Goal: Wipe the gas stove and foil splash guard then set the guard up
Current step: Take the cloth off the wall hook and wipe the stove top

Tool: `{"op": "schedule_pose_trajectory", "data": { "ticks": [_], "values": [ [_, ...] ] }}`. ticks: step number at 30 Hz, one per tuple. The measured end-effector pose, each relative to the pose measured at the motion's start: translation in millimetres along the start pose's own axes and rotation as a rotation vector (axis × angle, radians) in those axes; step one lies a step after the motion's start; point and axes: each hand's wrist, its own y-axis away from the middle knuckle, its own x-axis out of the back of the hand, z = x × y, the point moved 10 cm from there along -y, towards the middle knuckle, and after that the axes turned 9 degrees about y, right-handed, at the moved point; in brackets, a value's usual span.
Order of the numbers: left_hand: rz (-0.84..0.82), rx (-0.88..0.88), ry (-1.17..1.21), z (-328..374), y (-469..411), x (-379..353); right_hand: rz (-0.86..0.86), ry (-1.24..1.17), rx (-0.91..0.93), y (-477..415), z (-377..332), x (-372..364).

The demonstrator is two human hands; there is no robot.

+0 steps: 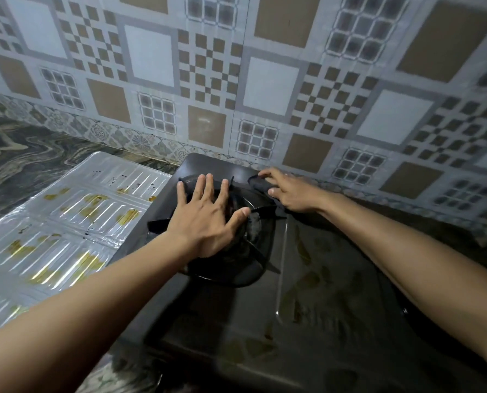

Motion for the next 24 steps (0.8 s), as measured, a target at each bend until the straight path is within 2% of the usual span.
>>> {"op": "schedule_pose_trajectory", "data": {
  "ticks": [7, 11, 14, 24],
  "values": [
    [-0.059, -0.054, 0.042, 28.1, -19.9, -22.3, 0.032, 0.092, -0.048, 9.6, -3.8, -7.1],
    [-0.067, -0.055, 0.022, 27.5, -25.2, -26.9, 0.113, 0.111, -0.161, 26.5, 22.0, -7.2],
    [-0.06, -0.07, 0.045, 28.5, -23.2, -26.1, 0.104, 0.091, -0.207, 35.5, 38.2, -6.9],
    [-0.087, -0.06, 0.069, 29.1, -22.3, -29.3, 0.017, 0.068, -0.048, 41.7, 5.3, -15.6]
  ]
}}
